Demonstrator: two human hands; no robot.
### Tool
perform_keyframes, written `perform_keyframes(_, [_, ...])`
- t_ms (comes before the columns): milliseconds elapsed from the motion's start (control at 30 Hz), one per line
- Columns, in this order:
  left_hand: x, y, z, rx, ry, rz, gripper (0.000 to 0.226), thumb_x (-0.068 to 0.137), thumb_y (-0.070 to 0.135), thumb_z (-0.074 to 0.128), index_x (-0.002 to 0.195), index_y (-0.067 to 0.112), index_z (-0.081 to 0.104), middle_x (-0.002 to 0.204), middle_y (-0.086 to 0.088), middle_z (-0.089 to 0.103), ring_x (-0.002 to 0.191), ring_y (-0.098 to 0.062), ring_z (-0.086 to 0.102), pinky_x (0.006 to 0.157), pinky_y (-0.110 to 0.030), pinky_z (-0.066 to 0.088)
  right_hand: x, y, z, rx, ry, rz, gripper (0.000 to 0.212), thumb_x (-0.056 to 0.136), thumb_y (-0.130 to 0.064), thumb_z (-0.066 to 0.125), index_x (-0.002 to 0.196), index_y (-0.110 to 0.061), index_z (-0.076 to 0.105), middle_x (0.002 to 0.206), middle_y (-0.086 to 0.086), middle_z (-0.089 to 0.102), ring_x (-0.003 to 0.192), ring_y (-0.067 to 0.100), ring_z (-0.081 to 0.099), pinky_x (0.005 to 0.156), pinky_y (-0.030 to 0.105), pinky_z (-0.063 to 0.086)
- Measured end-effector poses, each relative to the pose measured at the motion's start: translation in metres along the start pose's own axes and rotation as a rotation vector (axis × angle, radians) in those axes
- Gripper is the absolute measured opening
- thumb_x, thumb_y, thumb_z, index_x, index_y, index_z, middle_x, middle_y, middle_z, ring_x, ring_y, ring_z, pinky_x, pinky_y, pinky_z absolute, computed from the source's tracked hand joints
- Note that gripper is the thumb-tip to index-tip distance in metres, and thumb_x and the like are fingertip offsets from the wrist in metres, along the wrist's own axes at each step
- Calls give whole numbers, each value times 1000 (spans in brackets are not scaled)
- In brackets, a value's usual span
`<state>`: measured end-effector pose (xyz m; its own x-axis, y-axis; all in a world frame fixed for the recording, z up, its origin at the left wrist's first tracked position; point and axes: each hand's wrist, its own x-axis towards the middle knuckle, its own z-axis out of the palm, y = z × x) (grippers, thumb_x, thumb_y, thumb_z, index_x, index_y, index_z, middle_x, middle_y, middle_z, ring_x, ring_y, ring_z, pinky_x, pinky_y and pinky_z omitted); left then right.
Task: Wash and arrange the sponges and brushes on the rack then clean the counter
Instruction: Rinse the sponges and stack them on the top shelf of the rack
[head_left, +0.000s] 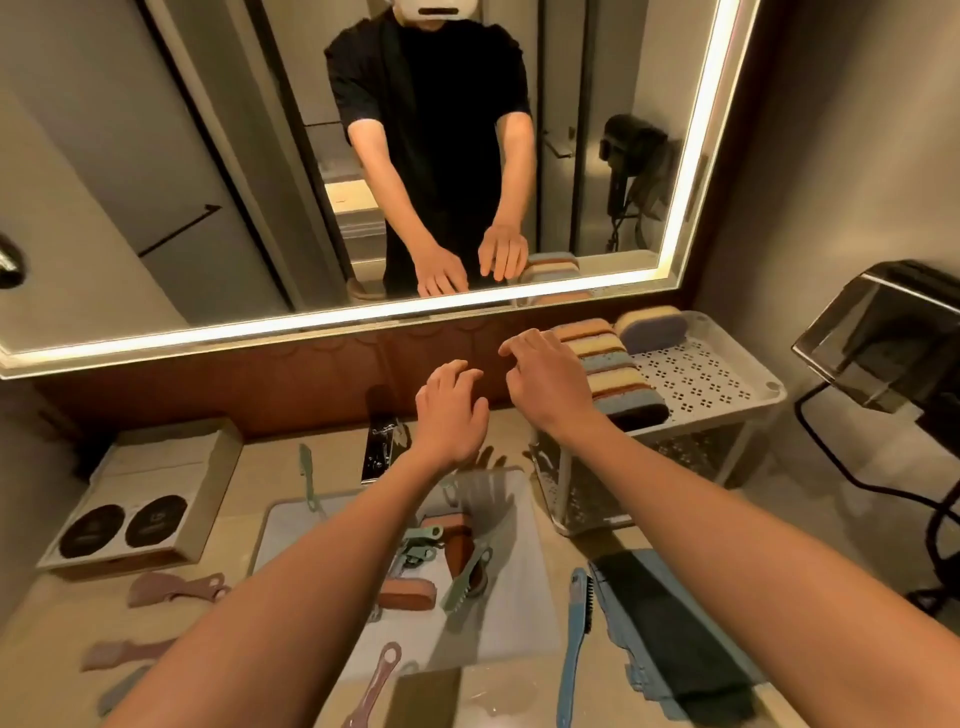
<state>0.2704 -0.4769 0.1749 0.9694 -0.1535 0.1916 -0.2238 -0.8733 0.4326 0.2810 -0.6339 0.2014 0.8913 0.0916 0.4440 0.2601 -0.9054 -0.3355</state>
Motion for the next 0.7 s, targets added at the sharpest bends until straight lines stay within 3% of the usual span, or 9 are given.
perform_keyframes(367, [-59,-75,27,-42,-49,-21,51,95,19,51,146,17,45,156,-5,35,148,-22,22,122,-42,15,-40,-49,68,7,-146,-130,33,92,-18,51,122,-20,64,122,-1,63,115,21,56,93,37,49])
perform_keyframes(533, [-81,-99,41,-72,-131,4,50,97,15,51,146,11,45,159,-7,33,151,-23,20,124,-45,18,-72,-57,102,33,-217,-82,30,92,-18,54,120,-21,63,118,-2,63,112,19,56,93,35,48])
perform_keyframes(700, [-103,-129,58,-51,-193,33,47,94,12,53,141,10,48,151,-7,40,142,-24,32,119,-46,27,-98,-56,135,41,-295,-25,29,90,-18,56,119,-19,62,115,-1,61,110,22,55,90,37,46])
